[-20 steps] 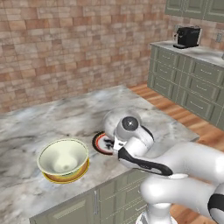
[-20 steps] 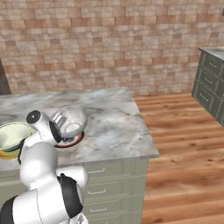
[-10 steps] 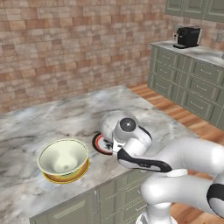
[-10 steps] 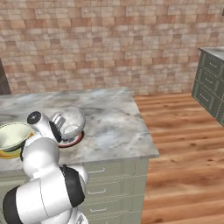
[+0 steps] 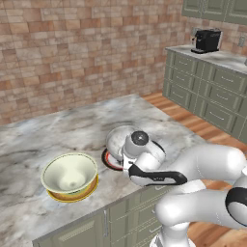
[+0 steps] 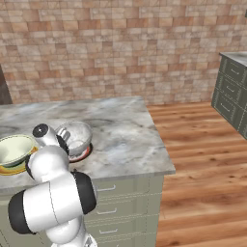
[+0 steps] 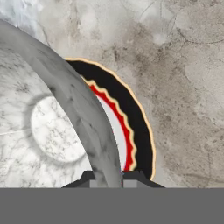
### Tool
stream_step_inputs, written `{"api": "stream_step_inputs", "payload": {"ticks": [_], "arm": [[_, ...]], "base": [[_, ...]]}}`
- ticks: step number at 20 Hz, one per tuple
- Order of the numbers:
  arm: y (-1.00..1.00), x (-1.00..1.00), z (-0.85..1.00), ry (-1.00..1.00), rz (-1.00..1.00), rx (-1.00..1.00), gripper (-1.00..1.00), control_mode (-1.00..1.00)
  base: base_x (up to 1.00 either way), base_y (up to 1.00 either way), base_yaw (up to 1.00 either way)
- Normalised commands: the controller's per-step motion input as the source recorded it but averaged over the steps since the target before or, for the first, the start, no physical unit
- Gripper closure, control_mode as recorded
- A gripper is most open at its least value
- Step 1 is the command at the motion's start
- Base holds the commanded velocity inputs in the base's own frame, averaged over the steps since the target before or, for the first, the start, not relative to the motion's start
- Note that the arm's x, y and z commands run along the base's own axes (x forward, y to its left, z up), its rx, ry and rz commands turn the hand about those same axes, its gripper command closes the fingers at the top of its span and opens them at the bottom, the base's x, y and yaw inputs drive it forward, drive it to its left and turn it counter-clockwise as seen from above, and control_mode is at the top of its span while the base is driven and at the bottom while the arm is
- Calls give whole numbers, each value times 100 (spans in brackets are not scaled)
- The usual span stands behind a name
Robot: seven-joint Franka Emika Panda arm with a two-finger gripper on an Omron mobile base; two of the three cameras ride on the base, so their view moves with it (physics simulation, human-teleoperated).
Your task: Move the bowls from the cabinet to the plates on the dining table.
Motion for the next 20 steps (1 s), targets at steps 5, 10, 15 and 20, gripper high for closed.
{"api": "stream_step_inputs", "payload": {"ticks": [5,10,15,20], "arm": [[0,-11,-45,0,11,0,100,-100],[0,-8,-43,0,11,0,100,-100],[0,-1,-39,0,9,0,100,-100],[-12,-19,-4,-1,4,0,100,-100]], "base": [[0,0,0],[0,0,0],[0,0,0],[0,0,0]]}}
